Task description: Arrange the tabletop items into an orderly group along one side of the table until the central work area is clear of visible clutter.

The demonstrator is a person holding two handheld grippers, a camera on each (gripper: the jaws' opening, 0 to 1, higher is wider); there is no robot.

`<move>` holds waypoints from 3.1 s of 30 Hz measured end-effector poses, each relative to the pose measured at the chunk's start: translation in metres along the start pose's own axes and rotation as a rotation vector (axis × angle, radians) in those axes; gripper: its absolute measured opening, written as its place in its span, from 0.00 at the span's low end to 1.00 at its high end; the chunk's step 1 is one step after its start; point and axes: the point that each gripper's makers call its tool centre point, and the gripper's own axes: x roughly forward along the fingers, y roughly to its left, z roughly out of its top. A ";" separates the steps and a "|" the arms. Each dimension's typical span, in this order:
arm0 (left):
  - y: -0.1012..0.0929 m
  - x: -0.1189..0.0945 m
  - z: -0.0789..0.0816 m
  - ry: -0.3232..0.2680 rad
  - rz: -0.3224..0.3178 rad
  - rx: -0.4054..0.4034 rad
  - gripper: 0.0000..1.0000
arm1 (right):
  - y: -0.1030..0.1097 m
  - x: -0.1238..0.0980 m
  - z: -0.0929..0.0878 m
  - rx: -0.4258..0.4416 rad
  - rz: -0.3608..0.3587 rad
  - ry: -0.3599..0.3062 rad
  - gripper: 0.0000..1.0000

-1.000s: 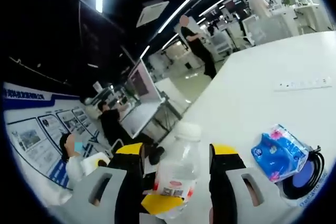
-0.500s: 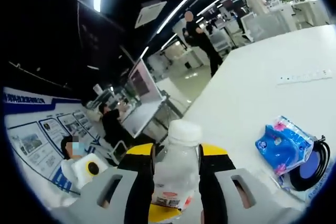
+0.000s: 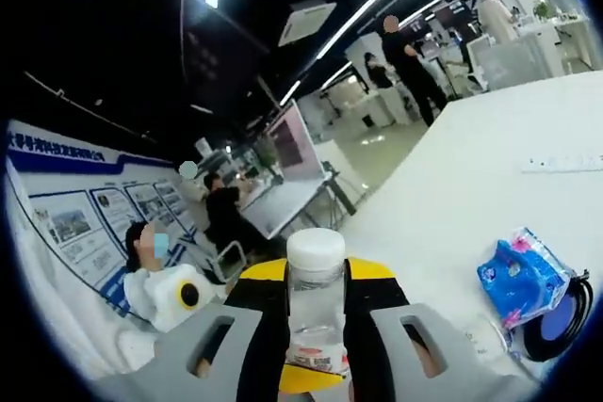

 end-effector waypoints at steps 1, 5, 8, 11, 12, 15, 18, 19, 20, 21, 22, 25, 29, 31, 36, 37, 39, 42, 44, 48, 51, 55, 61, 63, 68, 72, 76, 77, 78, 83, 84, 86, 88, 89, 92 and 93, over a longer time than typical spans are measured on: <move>0.000 0.000 0.000 0.000 -0.001 -0.001 0.41 | 0.001 0.000 0.000 -0.008 0.001 -0.004 0.17; 0.001 0.001 0.001 -0.003 0.016 0.010 0.41 | 0.006 -0.001 0.001 -0.045 0.029 -0.018 0.17; 0.000 0.001 0.003 -0.012 0.016 0.018 0.41 | 0.004 -0.004 0.003 -0.047 0.038 -0.026 0.17; 0.000 -0.001 0.007 -0.033 0.013 -0.015 0.41 | 0.004 -0.008 0.007 -0.059 0.057 -0.049 0.17; 0.000 -0.001 0.007 -0.035 0.013 -0.025 0.42 | 0.004 -0.008 0.008 -0.067 0.059 -0.052 0.17; 0.003 -0.002 0.004 -0.046 0.032 -0.037 0.53 | 0.003 -0.010 0.013 -0.075 0.094 -0.066 0.17; 0.006 -0.005 0.001 -0.073 0.064 -0.062 0.73 | 0.000 -0.011 0.022 -0.051 0.114 -0.092 0.17; 0.007 -0.007 0.000 -0.076 0.068 -0.063 0.79 | -0.002 -0.011 0.026 -0.054 0.118 -0.098 0.17; 0.008 -0.008 -0.003 -0.080 0.070 -0.060 0.86 | -0.002 -0.011 0.028 -0.058 0.123 -0.100 0.17; 0.008 -0.010 -0.005 -0.081 0.070 -0.057 0.89 | -0.003 -0.011 0.031 -0.072 0.128 -0.101 0.18; 0.007 -0.012 -0.008 -0.080 0.069 -0.056 0.92 | -0.004 -0.010 0.033 -0.104 0.138 -0.096 0.18; 0.000 -0.019 -0.019 -0.088 0.046 -0.073 0.98 | -0.005 -0.007 0.037 -0.199 0.168 -0.076 0.18; -0.016 -0.024 -0.045 -0.022 0.022 0.086 1.00 | -0.001 -0.003 0.040 -0.256 0.218 -0.059 0.18; -0.023 -0.019 -0.046 -0.001 0.003 0.124 1.00 | -0.003 0.000 0.042 -0.247 0.233 -0.054 0.18; -0.035 -0.017 -0.040 -0.041 -0.003 0.213 0.96 | -0.010 0.008 0.050 -0.247 0.252 -0.069 0.18; -0.033 -0.017 -0.041 -0.033 0.010 0.252 0.95 | -0.013 0.011 0.052 -0.253 0.253 -0.070 0.18; -0.031 -0.016 -0.042 -0.028 0.026 0.255 0.92 | -0.018 0.015 0.056 -0.262 0.253 -0.074 0.18; -0.024 -0.017 -0.041 -0.027 0.055 0.230 0.89 | -0.030 0.022 0.062 -0.263 0.250 -0.080 0.18; -0.020 -0.018 -0.043 -0.017 0.073 0.226 0.84 | -0.040 0.028 0.064 -0.273 0.252 -0.075 0.18; -0.018 -0.017 -0.048 0.008 0.067 0.205 0.82 | -0.060 0.038 0.066 -0.297 0.236 -0.057 0.18; -0.017 -0.016 -0.051 0.025 0.070 0.205 0.81 | -0.075 0.044 0.070 -0.326 0.229 -0.053 0.18; -0.009 -0.017 -0.055 0.044 0.109 0.209 0.81 | -0.095 0.049 0.078 -0.348 0.205 -0.071 0.18; -0.003 -0.018 -0.058 0.058 0.128 0.189 0.77 | -0.125 0.063 0.078 -0.410 0.166 -0.041 0.19; -0.004 -0.017 -0.063 0.083 0.122 0.194 0.74 | -0.133 0.067 0.076 -0.432 0.167 -0.037 0.19; 0.000 -0.018 -0.066 0.100 0.141 0.209 0.73 | -0.155 0.077 0.070 -0.421 0.149 -0.007 0.18; 0.001 -0.018 -0.069 0.117 0.141 0.199 0.72 | -0.169 0.084 0.059 -0.431 0.136 0.022 0.18; -0.001 -0.017 -0.072 0.128 0.130 0.206 0.70 | -0.176 0.089 0.050 -0.473 0.127 0.065 0.18; -0.001 -0.017 -0.072 0.128 0.131 0.211 0.70 | -0.176 0.089 0.048 -0.486 0.134 0.073 0.18; -0.001 -0.017 -0.072 0.130 0.132 0.213 0.70 | -0.176 0.090 0.048 -0.485 0.135 0.075 0.18; 0.002 -0.017 -0.074 0.140 0.141 0.215 0.69 | -0.181 0.093 0.049 -0.492 0.151 0.085 0.19; 0.001 -0.017 -0.074 0.143 0.138 0.213 0.69 | -0.182 0.094 0.047 -0.495 0.151 0.091 0.19; 0.000 -0.017 -0.075 0.148 0.131 0.214 0.67 | -0.183 0.095 0.042 -0.519 0.158 0.108 0.19; -0.003 -0.016 -0.074 0.140 0.124 0.229 0.67 | -0.185 0.095 0.038 -0.531 0.162 0.127 0.19; -0.003 -0.016 -0.074 0.139 0.125 0.240 0.67 | -0.186 0.093 0.033 -0.533 0.170 0.144 0.19; -0.002 -0.016 -0.076 0.151 0.126 0.234 0.67 | -0.182 0.093 0.037 -0.526 0.181 0.121 0.19; -0.002 -0.016 -0.077 0.153 0.127 0.232 0.67 | -0.181 0.093 0.036 -0.530 0.185 0.120 0.19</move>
